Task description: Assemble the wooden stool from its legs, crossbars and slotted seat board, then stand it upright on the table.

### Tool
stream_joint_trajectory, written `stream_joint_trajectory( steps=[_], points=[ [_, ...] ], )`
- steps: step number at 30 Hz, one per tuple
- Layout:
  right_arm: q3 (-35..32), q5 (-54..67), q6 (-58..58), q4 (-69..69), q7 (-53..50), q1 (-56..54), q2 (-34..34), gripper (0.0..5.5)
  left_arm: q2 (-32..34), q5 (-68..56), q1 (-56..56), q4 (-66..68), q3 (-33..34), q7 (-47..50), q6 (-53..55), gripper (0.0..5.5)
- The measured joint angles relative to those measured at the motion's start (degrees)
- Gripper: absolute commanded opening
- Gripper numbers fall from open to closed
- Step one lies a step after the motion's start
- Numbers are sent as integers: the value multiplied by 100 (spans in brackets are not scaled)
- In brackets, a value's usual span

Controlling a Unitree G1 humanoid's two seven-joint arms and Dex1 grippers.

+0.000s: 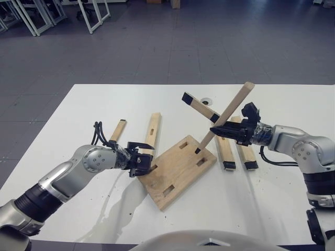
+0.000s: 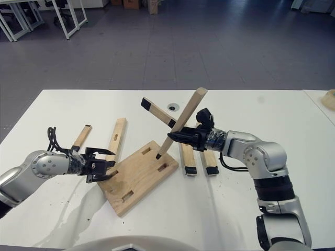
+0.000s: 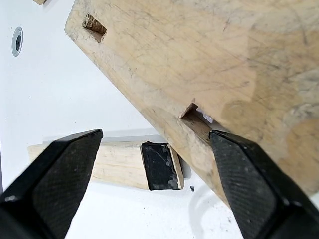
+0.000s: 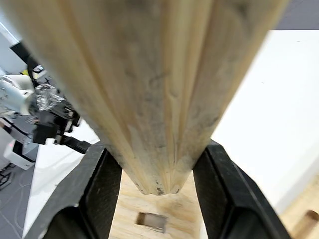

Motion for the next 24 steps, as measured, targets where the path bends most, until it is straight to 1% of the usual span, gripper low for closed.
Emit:
stream_joint_trajectory(
  steps=[2, 7, 10, 14, 16, 21, 24],
  points=[
    [-153, -20, -8, -133, -85, 149, 9, 203, -92, 9, 54, 9, 60, 0, 48, 397],
    [-793, 482, 402, -1284, -726, 898, 197, 203, -220, 13, 353, -251, 323, 107, 501, 397],
    [-972, 693, 571, -1637, -943, 1149, 232, 203, -287, 128, 481, -442, 411, 169, 746, 397],
    [-965, 663, 661, -1743, -1030, 1380, 236, 203, -332, 215, 549, -520, 470, 181, 830, 397],
    [-884, 452, 628, -1693, -958, 1555, 205, 203, -341, 223, 561, -523, 485, 179, 833, 397],
    [-681, 77, 149, -1622, -667, 1763, 137, 203, -374, 232, 590, -525, 522, 172, 853, 397],
    [-389, -346, -358, -1625, -633, 1770, 122, 203, -403, 230, 633, -554, 569, 170, 909, 397]
  ],
)
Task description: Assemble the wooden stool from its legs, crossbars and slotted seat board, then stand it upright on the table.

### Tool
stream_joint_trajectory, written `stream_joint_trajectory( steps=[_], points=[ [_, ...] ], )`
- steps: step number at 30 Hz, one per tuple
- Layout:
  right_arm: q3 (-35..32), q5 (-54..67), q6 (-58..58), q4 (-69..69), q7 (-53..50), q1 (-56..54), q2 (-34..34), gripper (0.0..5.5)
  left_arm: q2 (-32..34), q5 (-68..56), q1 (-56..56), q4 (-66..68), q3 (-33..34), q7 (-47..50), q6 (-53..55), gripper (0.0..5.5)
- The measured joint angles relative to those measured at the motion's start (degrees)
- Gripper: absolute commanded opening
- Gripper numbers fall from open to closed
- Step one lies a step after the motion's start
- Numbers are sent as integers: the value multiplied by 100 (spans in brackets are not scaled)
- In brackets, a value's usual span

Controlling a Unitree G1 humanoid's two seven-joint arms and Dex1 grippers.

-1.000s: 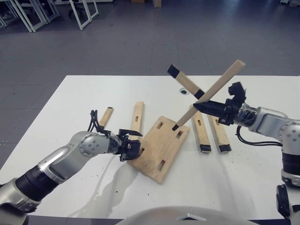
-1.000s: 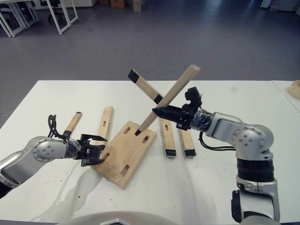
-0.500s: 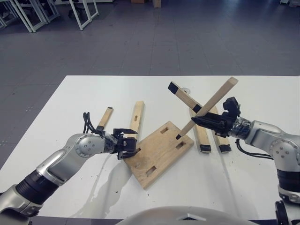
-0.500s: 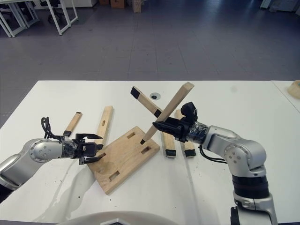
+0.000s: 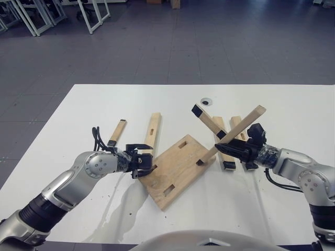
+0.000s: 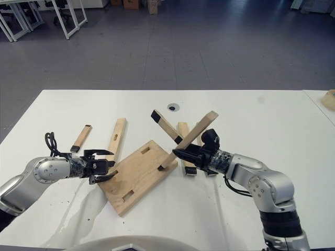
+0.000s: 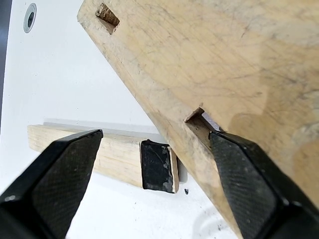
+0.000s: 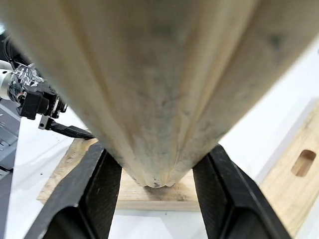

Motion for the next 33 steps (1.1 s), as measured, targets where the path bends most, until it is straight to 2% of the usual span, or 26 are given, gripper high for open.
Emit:
stream_joint_trajectory(
  steps=[8, 12, 24, 33],
  points=[
    [1061, -1343, -680, -648, -599, -121, 77, 203, -163, 118, 96, -306, 64, 3, 484, 397],
    [1488, -1762, -949, -551, -600, -266, 45, 203, -211, 167, 173, -439, 118, 4, 651, 397],
    [1395, -1278, -1401, 1317, 560, -1101, 107, 203, -438, 300, 240, -599, 206, 2, 965, 397],
    [1248, -1185, -512, 1070, 405, -1357, 102, 203, -614, 487, 238, -592, 209, -39, 987, 397]
  ],
)
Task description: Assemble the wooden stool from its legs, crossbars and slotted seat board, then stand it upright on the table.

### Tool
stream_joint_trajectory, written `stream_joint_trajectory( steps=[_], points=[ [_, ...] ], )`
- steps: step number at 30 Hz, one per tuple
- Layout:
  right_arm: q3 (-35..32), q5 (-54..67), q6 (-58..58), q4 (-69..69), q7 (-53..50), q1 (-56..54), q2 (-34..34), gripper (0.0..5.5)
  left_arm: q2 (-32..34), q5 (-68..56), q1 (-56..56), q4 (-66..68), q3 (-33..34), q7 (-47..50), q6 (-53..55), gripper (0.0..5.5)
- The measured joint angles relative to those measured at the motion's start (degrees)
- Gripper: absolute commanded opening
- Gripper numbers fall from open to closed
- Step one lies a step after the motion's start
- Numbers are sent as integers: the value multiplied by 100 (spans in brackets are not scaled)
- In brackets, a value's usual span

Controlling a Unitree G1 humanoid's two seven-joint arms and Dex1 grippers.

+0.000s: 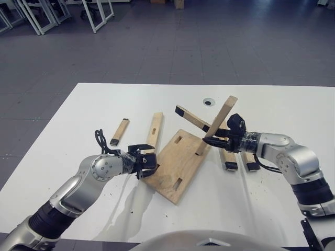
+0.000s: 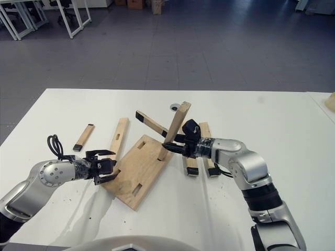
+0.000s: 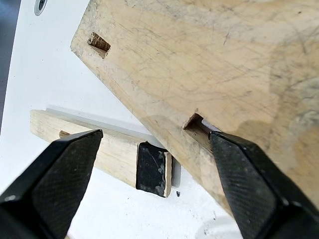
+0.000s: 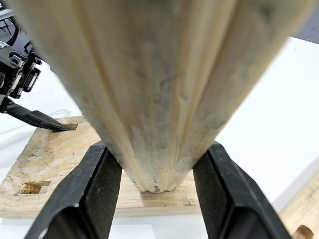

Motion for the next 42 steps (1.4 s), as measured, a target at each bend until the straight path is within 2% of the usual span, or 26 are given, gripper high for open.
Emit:
stream_joint_trajectory(
  steps=[1, 5, 9, 11, 13, 16, 20, 22, 24, 27, 30, 32, 38, 42],
  points=[
    [-27, 0, 49, -24, -21, 2, 0, 241, -36, 41, -4, 5, 0, 1, 0, 397],
    [92, -279, 523, 139, -163, 275, -21, 307, -181, 100, -6, 20, 1, 14, -1, 397],
    [31, -471, 527, 197, -158, 232, -46, 374, -215, 156, -4, 24, 1, 14, -2, 397],
    [-43, -483, 542, 173, -136, 240, -64, 417, -225, 170, 3, 25, 8, 14, -4, 397],
    [-324, -475, 610, -58, -110, 310, -258, 436, -237, 176, 34, 11, 33, 19, 7, 397],
    [-813, -645, 651, -334, -299, 591, -655, 436, -277, 176, 198, -150, 106, 159, 250, 397],
    [-1625, -1220, 788, -742, -1396, 980, -739, 436, -519, 170, 547, -591, 280, 466, 1082, 397],
    [-2252, -1205, 1205, -1184, -2232, 755, -233, 416, -653, 176, 704, -863, 304, 616, 1507, 397],
    [-2924, -808, 1683, -1675, -3114, -144, 781, 384, -761, 180, 771, -1028, 297, 686, 1776, 397],
    [-3464, -172, 2328, -2099, -4028, -1294, 2007, 326, -823, 185, 821, -1099, 282, 797, 1875, 397],
    [-3467, 212, 2745, -2175, -4542, -1997, 2936, 326, -878, 186, 834, -1107, 276, 862, 1934, 397],
    [-3274, 213, 2875, -2055, -4644, -2001, 3150, 326, -891, 188, 833, -1106, 268, 875, 1940, 397],
    [-2912, -21, 2614, -1622, -4625, -2158, 3070, 326, -938, 243, 825, -1106, 233, 903, 1969, 397],
    [-3256, -204, 1707, -1645, -4916, -3629, 2828, 326, -944, 263, 822, -1108, 223, 903, 1969, 397]
  ],
)
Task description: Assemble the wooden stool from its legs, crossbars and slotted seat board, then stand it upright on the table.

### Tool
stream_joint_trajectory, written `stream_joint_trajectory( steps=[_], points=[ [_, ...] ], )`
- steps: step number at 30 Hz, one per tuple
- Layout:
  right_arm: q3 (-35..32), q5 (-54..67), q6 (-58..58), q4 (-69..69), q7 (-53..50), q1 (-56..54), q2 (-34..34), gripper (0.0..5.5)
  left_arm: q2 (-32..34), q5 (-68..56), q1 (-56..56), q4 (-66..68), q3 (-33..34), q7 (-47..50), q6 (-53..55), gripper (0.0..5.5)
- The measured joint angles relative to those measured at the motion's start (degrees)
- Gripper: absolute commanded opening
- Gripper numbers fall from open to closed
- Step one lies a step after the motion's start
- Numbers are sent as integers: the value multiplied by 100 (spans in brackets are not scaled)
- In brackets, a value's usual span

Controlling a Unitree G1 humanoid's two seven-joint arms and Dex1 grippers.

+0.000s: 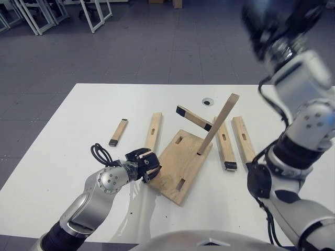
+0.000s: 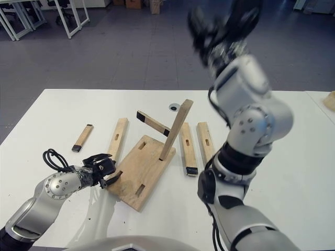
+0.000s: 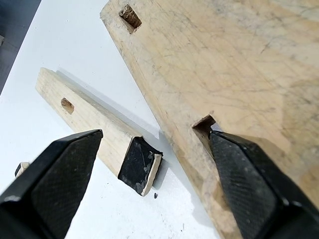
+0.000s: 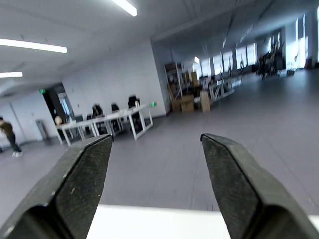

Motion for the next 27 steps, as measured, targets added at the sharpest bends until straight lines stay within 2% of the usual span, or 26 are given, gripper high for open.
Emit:
stream_joint_trajectory(
  steps=[2, 5, 10, 13, 17, 19, 20, 22, 25, 27],
  points=[
    [-72, 154, 178, -123, -106, -79, 79, 326, -3, 19, 0, -1, -5, 0, 0, 397],
    [492, 304, 1087, -267, -158, 1594, 564, 326, -2, 37, -17, -19, -31, 0, -2, 397],
    [1036, 168, 267, -982, 67, 2734, 467, 326, 12, 46, -58, -22, -47, 0, 2, 397],
    [745, 277, 61, -933, 24, 2888, 688, 326, -6, 66, -53, -11, -89, 8, 25, 397],
    [-195, 741, 125, -742, -384, 2377, 725, 326, -84, 69, -18, -37, -103, 71, 38, 397],
    [-596, 974, 167, -1080, -525, 1968, 346, 326, -297, -11, 101, -129, 20, 151, 292, 397],
    [-612, 978, 199, -1189, -532, 1935, 241, 326, -374, -105, 150, -190, 73, 174, 421, 397],
    [-553, 828, 394, -1568, -514, 2136, -412, 326, -789, -409, 419, -574, 265, 244, 1070, 397],
    [385, 292, 664, -1886, 7, 3319, -2045, 326, -1246, -666, 572, -1027, 437, 376, 1875, 397],
    [1510, -109, 733, -2122, 566, 4479, -3301, 326, -1669, -899, 600, -1306, 595, 477, 2653, 397]
  ],
)
